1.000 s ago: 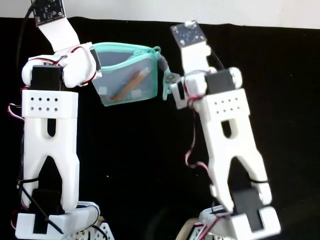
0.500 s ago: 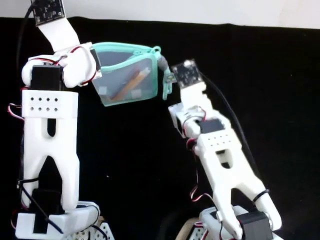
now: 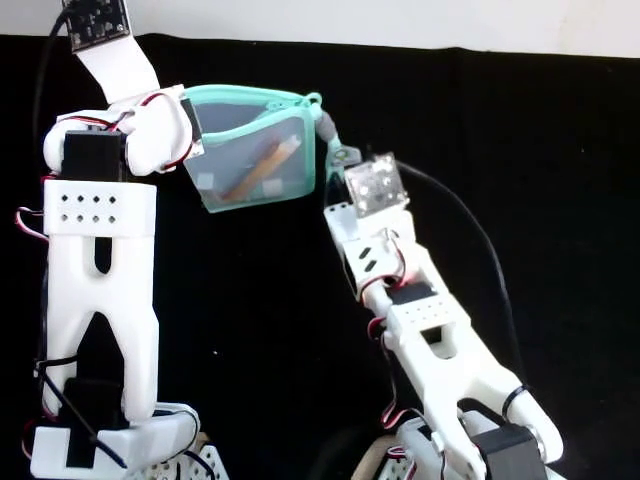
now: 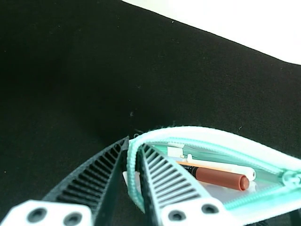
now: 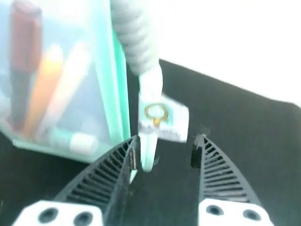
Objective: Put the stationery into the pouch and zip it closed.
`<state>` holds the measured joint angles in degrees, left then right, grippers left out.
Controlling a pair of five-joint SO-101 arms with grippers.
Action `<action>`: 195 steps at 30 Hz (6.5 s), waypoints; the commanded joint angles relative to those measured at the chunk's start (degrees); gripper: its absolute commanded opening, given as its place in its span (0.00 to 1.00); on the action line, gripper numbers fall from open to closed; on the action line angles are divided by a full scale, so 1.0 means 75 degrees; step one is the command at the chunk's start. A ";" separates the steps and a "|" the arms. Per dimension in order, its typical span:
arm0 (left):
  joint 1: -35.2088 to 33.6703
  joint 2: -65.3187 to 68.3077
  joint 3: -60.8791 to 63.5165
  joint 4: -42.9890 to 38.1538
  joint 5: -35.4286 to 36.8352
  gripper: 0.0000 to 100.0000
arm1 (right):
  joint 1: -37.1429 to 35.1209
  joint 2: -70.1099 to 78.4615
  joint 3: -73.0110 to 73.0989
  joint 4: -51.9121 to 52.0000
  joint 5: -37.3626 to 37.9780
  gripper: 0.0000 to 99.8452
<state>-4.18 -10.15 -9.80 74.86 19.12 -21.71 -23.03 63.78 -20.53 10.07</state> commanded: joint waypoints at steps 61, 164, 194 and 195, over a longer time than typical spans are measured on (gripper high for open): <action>0.0100 0.0018 0.0018 -0.0129 0.0035 0.01 | 0.0592 0.1799 -0.0709 -0.1248 -0.0692 0.01; 0.0381 -0.0006 -0.2960 0.0164 -0.0563 0.20 | -0.1061 0.3851 -1.8714 1.2056 0.0223 0.01; -0.0873 -0.0053 -0.2210 0.0856 -0.1020 0.20 | -0.1049 0.3264 -1.8667 1.0485 0.0481 0.01; -0.0967 -0.0053 -0.2210 0.0856 -0.1020 0.20 | -0.1049 0.3264 -1.8655 1.0485 0.0481 0.01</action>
<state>-9.36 -9.71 -26.24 81.45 12.00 -29.36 4.31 -74.86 60.53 12.97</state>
